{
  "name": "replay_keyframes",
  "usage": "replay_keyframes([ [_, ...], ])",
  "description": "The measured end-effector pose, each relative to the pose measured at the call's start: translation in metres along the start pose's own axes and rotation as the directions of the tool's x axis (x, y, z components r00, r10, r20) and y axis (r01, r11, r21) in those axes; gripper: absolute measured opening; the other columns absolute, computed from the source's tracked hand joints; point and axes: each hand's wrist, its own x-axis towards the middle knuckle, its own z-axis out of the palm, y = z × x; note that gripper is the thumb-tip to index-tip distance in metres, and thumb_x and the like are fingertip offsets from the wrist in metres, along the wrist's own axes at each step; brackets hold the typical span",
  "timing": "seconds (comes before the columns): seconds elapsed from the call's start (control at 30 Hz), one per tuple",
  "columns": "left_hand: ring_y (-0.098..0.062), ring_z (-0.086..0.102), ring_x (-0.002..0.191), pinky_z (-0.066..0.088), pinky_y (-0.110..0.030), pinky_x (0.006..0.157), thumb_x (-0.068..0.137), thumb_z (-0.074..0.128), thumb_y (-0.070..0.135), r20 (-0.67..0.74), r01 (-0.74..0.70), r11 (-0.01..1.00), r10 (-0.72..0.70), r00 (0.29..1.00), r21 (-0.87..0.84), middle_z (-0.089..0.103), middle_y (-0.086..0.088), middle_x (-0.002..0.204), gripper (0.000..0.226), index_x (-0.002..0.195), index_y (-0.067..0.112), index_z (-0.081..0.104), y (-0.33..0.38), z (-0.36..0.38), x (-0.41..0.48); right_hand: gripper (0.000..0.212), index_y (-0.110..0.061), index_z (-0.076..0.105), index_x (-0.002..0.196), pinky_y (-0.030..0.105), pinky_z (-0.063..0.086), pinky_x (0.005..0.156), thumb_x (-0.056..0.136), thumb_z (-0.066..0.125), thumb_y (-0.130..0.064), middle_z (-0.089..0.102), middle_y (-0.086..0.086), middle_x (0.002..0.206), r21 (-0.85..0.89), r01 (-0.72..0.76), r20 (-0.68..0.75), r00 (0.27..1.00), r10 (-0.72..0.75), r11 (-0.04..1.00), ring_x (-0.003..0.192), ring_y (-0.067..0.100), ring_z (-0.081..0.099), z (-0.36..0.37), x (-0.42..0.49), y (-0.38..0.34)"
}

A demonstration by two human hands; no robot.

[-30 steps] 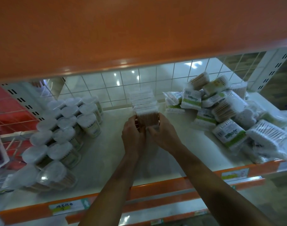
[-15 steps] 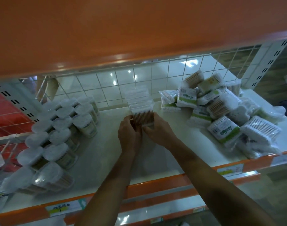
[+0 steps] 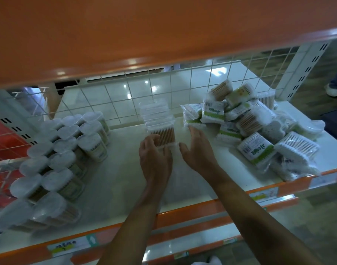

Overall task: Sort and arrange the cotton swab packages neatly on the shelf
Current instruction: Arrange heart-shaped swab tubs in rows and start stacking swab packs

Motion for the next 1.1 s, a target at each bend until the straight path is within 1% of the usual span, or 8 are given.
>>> replay_keyframes([
  [0.13,-0.022,0.057,0.093,0.038,-0.023,0.075,0.077,0.068,0.008,0.077,-0.104,0.994,0.106,0.991,-0.027,0.061,-0.006,0.102,0.027,0.103,0.009,0.062,0.014,0.008,-0.009,0.047,0.001,0.047,0.128,0.012,0.019,0.087,0.084,0.060,-0.010,0.052,0.018,0.125,-0.111,0.073,-0.135,0.987,-0.088,0.991,0.118,0.028,0.044,-0.023,0.003,0.005],
  [0.23,-0.021,0.059,0.094,0.048,-0.031,0.081,0.077,0.067,0.007,0.109,-0.148,0.986,0.156,0.982,-0.078,0.060,0.002,0.100,0.026,0.102,0.012,0.064,0.021,0.013,-0.016,0.043,-0.001,0.051,0.124,0.024,0.028,0.095,0.082,0.060,-0.009,0.052,0.018,0.123,-0.224,0.070,-0.233,0.965,-0.123,0.972,0.116,0.030,0.044,-0.041,0.009,0.014],
  [0.33,-0.019,0.059,0.095,0.050,-0.032,0.081,0.077,0.068,0.006,0.121,-0.181,0.980,0.190,0.974,-0.084,0.063,-0.002,0.100,0.025,0.101,0.011,0.066,0.024,0.019,-0.021,0.040,0.001,0.054,0.117,0.037,0.037,0.096,0.078,0.063,-0.005,0.053,0.022,0.119,-0.305,0.036,-0.345,0.927,-0.146,0.952,0.113,0.035,0.047,-0.061,0.020,0.029],
  [0.47,-0.016,0.059,0.095,0.052,-0.034,0.081,0.078,0.067,0.008,0.162,-0.185,0.976,0.202,0.966,-0.111,0.063,-0.001,0.102,0.025,0.103,0.012,0.065,0.025,0.027,-0.027,0.042,0.004,0.055,0.114,0.045,0.038,0.098,0.073,0.061,-0.002,0.055,0.026,0.115,-0.384,-0.053,-0.421,0.899,-0.124,0.922,0.111,0.041,0.049,-0.086,0.032,0.051],
  [0.63,-0.014,0.057,0.098,0.052,-0.036,0.082,0.079,0.059,0.017,0.221,-0.188,0.974,0.212,0.952,-0.124,0.062,0.001,0.105,0.027,0.106,0.016,0.064,0.031,0.035,-0.035,0.056,0.000,0.044,0.130,0.050,0.029,0.107,0.077,0.057,-0.012,0.043,0.028,0.133,-0.467,-0.221,-0.407,0.913,0.013,0.856,0.128,0.041,0.036,-0.100,0.040,0.073],
  [0.8,-0.018,0.058,0.098,0.051,-0.037,0.081,0.078,0.058,0.018,0.232,-0.227,0.966,0.251,0.940,-0.125,0.062,0.001,0.103,0.028,0.105,0.015,0.064,0.039,0.043,-0.040,0.065,-0.002,0.026,0.142,0.053,0.021,0.109,0.085,0.054,-0.021,0.028,0.033,0.141,-0.447,-0.338,-0.360,0.916,0.179,0.828,0.133,0.045,0.024,-0.099,0.038,0.085],
  [0.97,-0.016,0.056,0.099,0.051,-0.036,0.080,0.078,0.058,0.018,0.245,-0.251,0.961,0.272,0.930,-0.113,0.064,0.001,0.103,0.028,0.106,0.015,0.064,0.044,0.049,-0.044,0.062,-0.003,0.029,0.140,0.054,0.026,0.106,0.087,0.054,-0.022,0.037,0.029,0.136,-0.492,-0.307,-0.354,0.926,0.136,0.815,0.124,0.044,0.037,-0.097,0.037,0.089],
  [1.1,-0.016,0.055,0.100,0.050,-0.034,0.080,0.079,0.063,0.012,0.257,-0.265,0.957,0.287,0.923,-0.119,0.063,0.001,0.104,0.028,0.107,0.014,0.063,0.048,0.053,-0.047,0.040,-0.004,0.044,0.128,0.056,0.028,0.103,0.090,0.049,-0.017,0.046,0.024,0.129,-0.463,-0.226,-0.409,0.912,0.019,0.857,0.112,0.043,0.049,-0.099,0.032,0.090],
])
